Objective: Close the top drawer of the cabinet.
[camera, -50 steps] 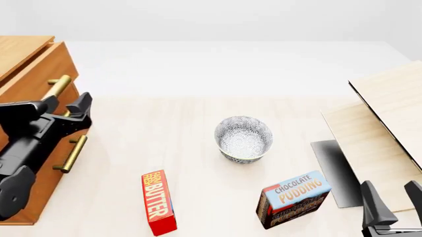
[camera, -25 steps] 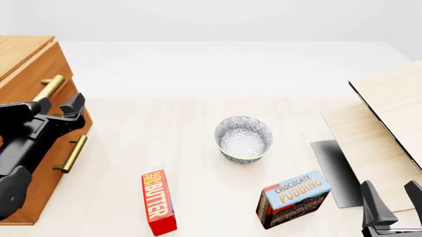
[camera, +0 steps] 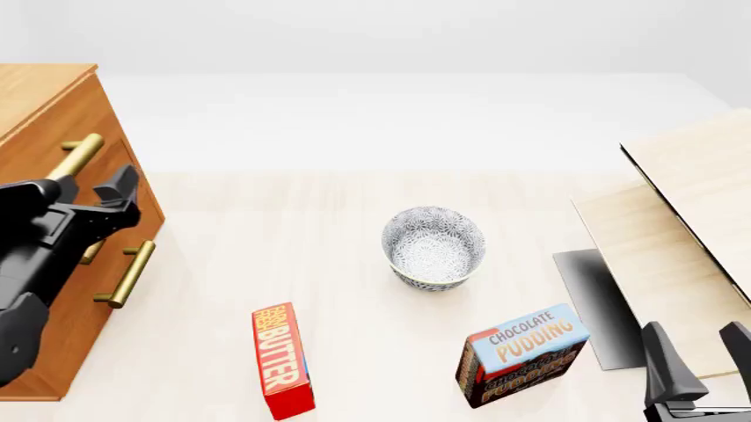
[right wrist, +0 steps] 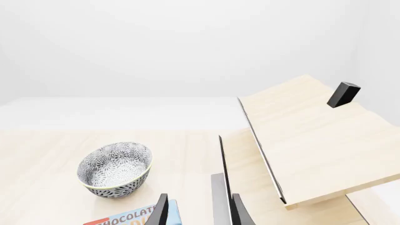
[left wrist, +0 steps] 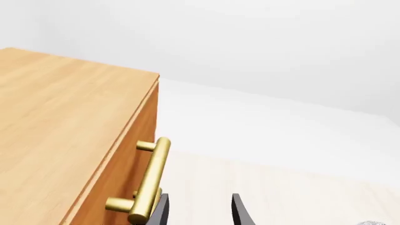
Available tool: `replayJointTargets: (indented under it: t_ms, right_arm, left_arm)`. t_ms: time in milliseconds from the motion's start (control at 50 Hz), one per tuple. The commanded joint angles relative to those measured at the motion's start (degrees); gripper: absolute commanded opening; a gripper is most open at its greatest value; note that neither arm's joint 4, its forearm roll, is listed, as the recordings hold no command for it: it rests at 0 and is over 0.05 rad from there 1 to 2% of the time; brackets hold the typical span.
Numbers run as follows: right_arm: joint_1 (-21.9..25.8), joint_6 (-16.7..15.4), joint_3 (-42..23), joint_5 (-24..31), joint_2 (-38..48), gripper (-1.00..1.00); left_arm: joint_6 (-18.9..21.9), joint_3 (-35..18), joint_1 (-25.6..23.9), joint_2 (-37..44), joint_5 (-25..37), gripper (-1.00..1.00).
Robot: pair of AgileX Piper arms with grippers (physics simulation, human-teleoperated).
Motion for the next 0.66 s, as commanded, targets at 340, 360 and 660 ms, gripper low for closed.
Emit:
replayJointTargets:
  t_ms: [340,360,660]
  right_arm:
    - [0.00,0.02,0.00,0.00,0.00,1.00]
    - [0.01,0.00,0.00,-0.01,0.03,1.00]
    - [-0.01,0.00,0.00,0.01,-0.01,1.00]
  left_arm:
    - [-0.57,-0.21,5.02,-0.62,1.38,1.00]
    - [-0.68,-0.32,5.44,-0.77,1.59,1.00]
    - [-2.00,-2.79,13.06,-2.91,4.32,1.00]
